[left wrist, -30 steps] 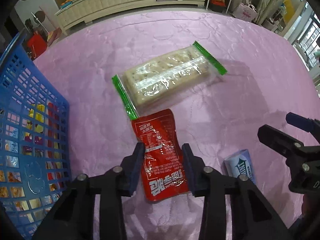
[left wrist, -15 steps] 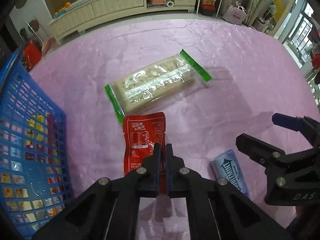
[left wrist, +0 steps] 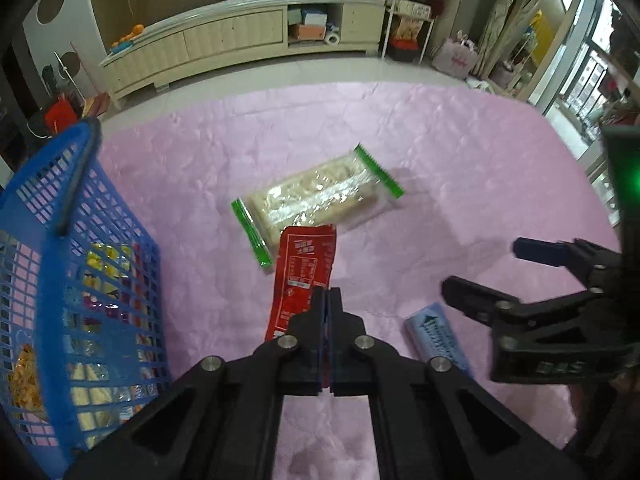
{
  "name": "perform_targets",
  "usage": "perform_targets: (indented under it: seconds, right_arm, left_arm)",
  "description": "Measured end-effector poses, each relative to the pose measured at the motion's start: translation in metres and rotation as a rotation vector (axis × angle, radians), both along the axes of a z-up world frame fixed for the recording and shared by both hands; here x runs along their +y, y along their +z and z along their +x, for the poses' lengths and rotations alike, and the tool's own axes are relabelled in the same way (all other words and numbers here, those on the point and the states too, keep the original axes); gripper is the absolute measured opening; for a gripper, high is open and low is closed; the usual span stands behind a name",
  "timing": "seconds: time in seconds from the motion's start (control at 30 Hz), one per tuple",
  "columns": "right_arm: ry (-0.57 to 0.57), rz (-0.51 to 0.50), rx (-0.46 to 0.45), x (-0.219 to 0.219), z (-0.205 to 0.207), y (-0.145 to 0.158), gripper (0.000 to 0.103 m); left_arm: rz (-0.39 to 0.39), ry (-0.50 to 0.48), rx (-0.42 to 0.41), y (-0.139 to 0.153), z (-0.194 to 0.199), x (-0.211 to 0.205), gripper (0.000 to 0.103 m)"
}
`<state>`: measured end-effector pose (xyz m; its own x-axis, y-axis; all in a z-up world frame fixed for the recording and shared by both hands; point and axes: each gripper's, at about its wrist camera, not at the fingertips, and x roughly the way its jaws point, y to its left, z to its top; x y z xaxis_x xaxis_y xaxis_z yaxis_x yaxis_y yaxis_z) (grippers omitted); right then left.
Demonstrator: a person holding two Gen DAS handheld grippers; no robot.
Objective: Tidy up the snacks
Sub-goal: 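Carry the red pouch over the basket and open the left tool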
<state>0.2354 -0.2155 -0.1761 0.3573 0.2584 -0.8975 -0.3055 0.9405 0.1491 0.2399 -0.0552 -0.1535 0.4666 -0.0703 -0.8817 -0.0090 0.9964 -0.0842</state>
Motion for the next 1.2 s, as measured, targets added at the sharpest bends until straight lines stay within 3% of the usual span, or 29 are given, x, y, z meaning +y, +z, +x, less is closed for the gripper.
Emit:
perform_targets:
  seconds: [0.37,0.6,0.8,1.2]
  right_arm:
    - [0.053,-0.028,-0.029,0.037,-0.003,0.032,0.103]
    - [0.082,-0.056,-0.082,0.06,-0.015,0.065,0.103]
    - [0.131,-0.029,-0.094,0.099,-0.037,0.086,0.103]
    - [0.152,-0.059,-0.087,0.14,-0.057,0.091,0.103]
  left_arm:
    - [-0.032,-0.013,-0.129,0.067,-0.034,0.022,0.001]
    - [-0.015,0.015,-0.211,0.11,-0.071,0.066,0.001]
    - [-0.04,0.057,-0.206,0.114,-0.096,0.114,0.001]
    - [-0.076,0.082,-0.149,0.089,-0.111,0.148,0.001]
